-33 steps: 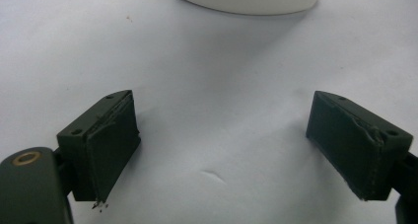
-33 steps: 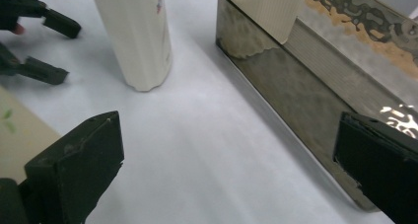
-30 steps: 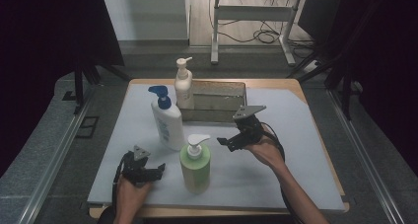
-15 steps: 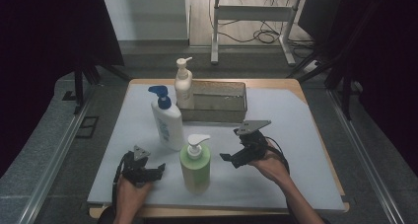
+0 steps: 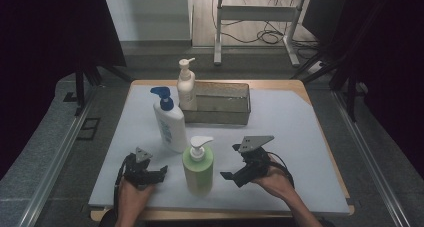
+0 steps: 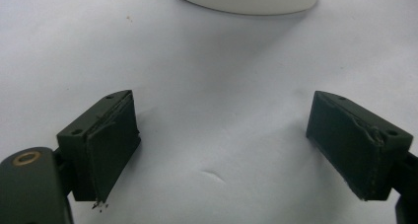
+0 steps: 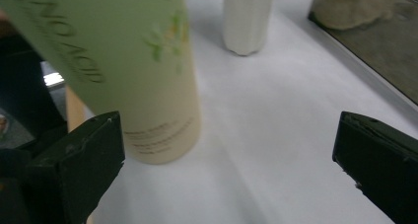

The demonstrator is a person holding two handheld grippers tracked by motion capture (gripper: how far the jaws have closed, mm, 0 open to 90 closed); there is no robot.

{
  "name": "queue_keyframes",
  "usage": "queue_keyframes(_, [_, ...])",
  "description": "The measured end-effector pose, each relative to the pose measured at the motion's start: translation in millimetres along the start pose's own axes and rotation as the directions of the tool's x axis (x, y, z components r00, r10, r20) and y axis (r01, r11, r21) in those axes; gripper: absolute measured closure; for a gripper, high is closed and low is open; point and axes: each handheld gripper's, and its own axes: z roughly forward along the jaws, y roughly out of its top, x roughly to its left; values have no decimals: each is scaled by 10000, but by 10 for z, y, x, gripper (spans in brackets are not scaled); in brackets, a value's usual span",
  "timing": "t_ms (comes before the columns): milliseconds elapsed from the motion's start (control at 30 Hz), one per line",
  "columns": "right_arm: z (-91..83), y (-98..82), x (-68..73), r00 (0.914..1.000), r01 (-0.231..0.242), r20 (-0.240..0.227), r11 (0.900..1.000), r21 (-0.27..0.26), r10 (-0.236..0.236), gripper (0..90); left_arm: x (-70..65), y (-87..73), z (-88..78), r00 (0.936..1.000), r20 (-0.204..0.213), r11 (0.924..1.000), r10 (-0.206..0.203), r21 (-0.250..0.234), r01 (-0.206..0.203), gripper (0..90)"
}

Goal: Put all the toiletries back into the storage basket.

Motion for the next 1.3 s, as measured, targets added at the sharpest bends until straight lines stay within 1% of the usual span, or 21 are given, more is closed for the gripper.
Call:
queue_keyframes(267, [81,75,171,9981,299,-536,9995,-112,-304,0,0,0,0,10000,1,10000,-2,-2,2,118])
queue_keyframes(400, [133,122,228,9965,474,-685,9988,-125,-482,0,0,0,0,10000,2,10000,-4,-1,4,118])
queue_keyframes(667, [238,219,316,9927,641,-1006,9976,-261,-664,0,-1,-1,0,10000,-3,10000,-3,-10,3,118])
queue_keyframes(833, [312,269,368,9901,883,-1078,9958,-252,-905,0,0,0,0,10000,-1,10000,-1,-3,1,118])
queue_keyframes(1167, [435,357,441,9875,1024,-1156,9938,-433,-1068,12,0,0,0,10000,4,10000,-4,-1,4,118])
queue_keyframes(1300, [480,386,452,9878,943,-1197,9941,-529,-1000,33,1,0,0,10000,8,10000,-1,-2,1,118])
